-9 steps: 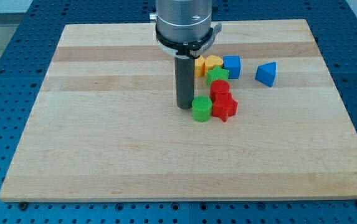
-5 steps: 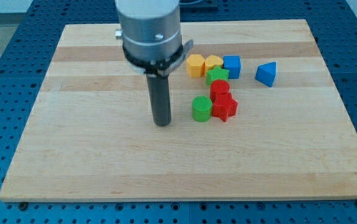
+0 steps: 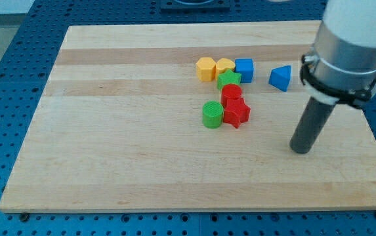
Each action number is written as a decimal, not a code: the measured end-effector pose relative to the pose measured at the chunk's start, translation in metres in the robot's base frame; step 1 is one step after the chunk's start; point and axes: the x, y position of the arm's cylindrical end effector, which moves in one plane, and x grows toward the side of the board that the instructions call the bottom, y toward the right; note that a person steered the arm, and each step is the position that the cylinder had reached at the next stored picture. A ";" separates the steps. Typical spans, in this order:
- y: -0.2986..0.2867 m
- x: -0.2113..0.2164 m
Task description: Slide the triangle to the bottom of the green circle
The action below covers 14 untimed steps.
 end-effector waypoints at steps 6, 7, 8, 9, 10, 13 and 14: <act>0.041 -0.172; 0.037 -0.189; 0.031 -0.191; 0.019 -0.191; 0.009 -0.191; 0.007 -0.170; 0.006 -0.170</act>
